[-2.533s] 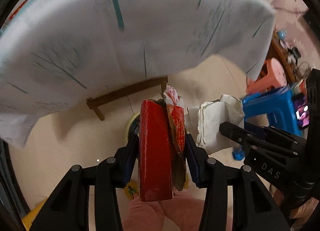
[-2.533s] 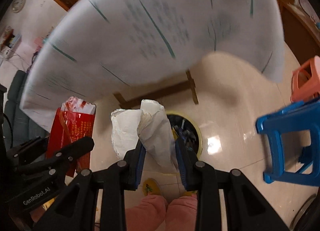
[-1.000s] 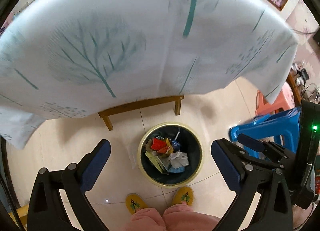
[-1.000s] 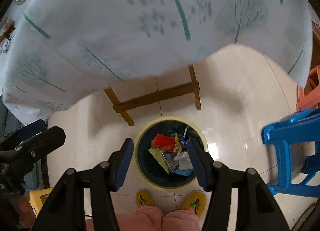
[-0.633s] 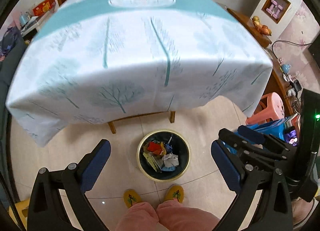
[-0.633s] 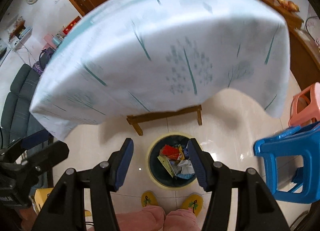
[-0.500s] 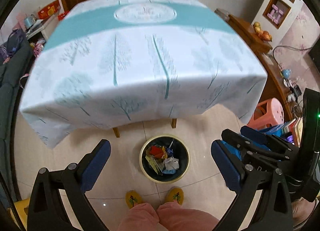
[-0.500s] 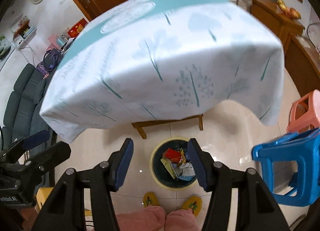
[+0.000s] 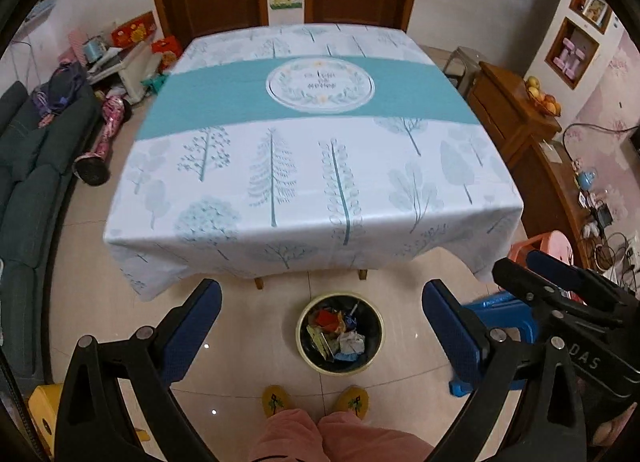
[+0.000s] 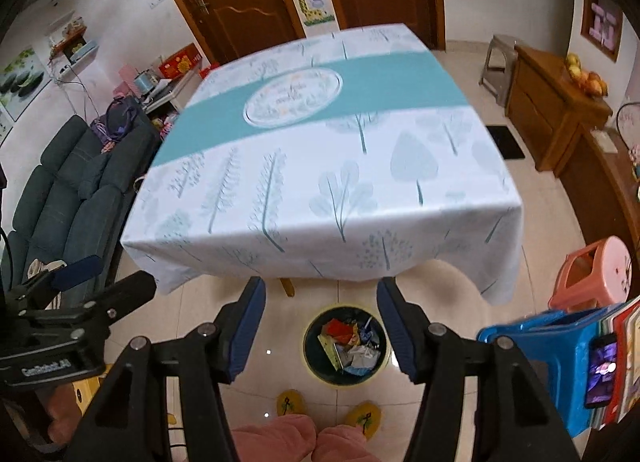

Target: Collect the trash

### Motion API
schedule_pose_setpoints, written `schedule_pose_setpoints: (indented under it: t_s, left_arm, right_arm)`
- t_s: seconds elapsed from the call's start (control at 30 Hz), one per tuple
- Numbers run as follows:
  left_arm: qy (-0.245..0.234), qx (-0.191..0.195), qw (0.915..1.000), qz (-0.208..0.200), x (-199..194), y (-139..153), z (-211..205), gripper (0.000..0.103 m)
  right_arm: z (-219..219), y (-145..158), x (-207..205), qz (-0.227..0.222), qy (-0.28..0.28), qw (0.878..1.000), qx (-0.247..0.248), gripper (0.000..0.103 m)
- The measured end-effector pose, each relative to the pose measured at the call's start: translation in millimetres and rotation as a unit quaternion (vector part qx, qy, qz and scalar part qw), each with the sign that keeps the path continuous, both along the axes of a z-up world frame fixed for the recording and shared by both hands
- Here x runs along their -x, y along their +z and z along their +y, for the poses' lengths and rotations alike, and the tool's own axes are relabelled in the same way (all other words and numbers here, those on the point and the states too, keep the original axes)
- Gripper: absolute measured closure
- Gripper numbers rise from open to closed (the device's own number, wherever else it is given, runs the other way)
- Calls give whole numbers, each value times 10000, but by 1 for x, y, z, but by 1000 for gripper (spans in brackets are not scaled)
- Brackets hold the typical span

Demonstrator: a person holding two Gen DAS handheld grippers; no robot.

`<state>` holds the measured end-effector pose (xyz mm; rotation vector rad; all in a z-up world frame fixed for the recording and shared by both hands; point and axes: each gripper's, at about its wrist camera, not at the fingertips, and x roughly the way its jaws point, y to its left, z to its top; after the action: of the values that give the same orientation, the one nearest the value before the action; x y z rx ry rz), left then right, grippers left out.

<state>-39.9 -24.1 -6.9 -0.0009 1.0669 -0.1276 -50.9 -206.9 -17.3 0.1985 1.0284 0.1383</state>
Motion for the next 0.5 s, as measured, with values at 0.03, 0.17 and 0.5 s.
schedule_pose_setpoints:
  t_s: [0.03,0.17,0.5]
  left_arm:
    - [34,-12,10000,-51,1,5,0,4]
    - [181,-63,9995,-254,4,22,2,4]
    - [350,-92,9977,-568,8,43,-3,4]
  right_arm:
    - [0,7,0,-45,8,10000,30,44]
    - [2,28,0,-186,79,9998,50,42]
    - [8,51,4,-520,185,9984,126,42]
